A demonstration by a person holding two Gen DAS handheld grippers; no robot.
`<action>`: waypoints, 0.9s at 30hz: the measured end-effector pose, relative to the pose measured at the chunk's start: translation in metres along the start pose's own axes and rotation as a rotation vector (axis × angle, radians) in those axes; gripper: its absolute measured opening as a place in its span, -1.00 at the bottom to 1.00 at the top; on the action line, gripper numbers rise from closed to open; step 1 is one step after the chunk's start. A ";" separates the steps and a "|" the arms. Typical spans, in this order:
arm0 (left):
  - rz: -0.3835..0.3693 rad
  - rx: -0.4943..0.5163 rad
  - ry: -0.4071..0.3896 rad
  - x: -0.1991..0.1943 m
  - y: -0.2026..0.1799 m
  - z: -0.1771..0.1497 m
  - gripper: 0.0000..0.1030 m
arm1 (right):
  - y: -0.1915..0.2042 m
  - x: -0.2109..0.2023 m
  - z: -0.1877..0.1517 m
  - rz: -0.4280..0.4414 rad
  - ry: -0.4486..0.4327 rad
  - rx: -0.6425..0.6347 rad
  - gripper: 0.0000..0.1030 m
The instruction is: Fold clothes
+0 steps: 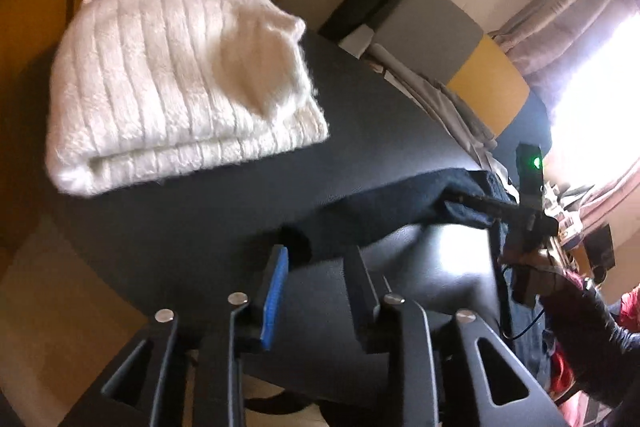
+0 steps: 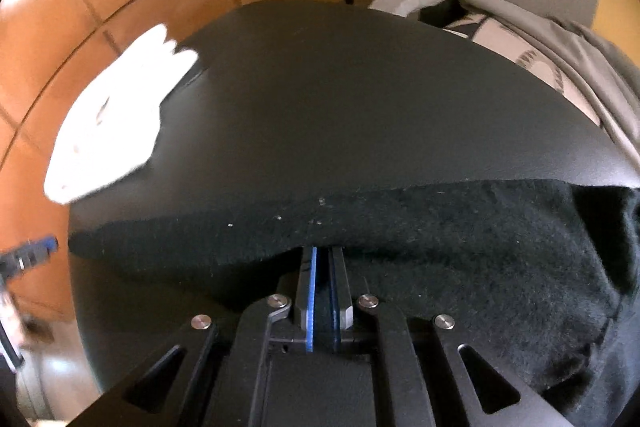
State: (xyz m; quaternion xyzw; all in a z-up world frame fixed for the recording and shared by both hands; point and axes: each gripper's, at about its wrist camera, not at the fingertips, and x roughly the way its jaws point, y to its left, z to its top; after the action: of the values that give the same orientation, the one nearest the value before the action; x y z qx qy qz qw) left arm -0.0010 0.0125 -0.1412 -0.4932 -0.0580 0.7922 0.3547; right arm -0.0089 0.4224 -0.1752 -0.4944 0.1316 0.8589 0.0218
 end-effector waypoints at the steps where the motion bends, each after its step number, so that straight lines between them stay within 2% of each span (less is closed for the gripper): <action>1: 0.001 0.008 0.004 0.004 0.000 0.000 -0.32 | -0.002 0.001 0.003 0.001 -0.001 0.012 -0.87; 9: -0.005 0.072 -0.005 0.034 -0.007 0.015 -0.25 | -0.005 -0.001 0.009 0.011 -0.005 0.026 -0.87; 14: 0.080 0.164 -0.016 0.047 -0.025 0.024 -0.27 | -0.014 0.001 0.010 0.026 -0.012 0.063 -0.84; 15: 0.096 0.175 -0.021 0.048 -0.028 0.024 -0.33 | -0.015 0.003 0.011 0.029 -0.007 0.069 -0.84; 16: 0.102 0.179 -0.026 0.048 -0.030 0.025 -0.57 | -0.016 0.004 0.012 0.031 -0.003 0.072 -0.84; 17: 0.106 0.182 -0.031 0.048 -0.031 0.027 -0.61 | -0.015 0.004 0.012 0.030 0.001 0.068 -0.84; 20: 0.077 0.149 -0.035 0.048 -0.030 0.031 -0.86 | -0.011 0.003 0.008 0.025 0.028 0.042 -0.83; 22: 0.035 0.123 -0.047 0.042 -0.032 0.038 -0.88 | -0.007 0.001 0.003 0.020 0.052 0.012 -0.83; 25: -0.074 0.057 -0.065 0.022 -0.027 0.050 -0.90 | -0.001 -0.004 -0.006 0.019 0.091 -0.035 -0.83; 27: -0.108 0.021 -0.069 0.011 -0.024 0.059 -0.90 | 0.002 -0.009 -0.015 0.043 0.122 -0.054 -0.81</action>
State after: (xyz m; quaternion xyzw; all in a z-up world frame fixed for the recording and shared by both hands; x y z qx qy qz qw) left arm -0.0398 0.0522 -0.1086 -0.4583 -0.0884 0.7890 0.3996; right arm 0.0083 0.4171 -0.1743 -0.5434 0.1201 0.8307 -0.0178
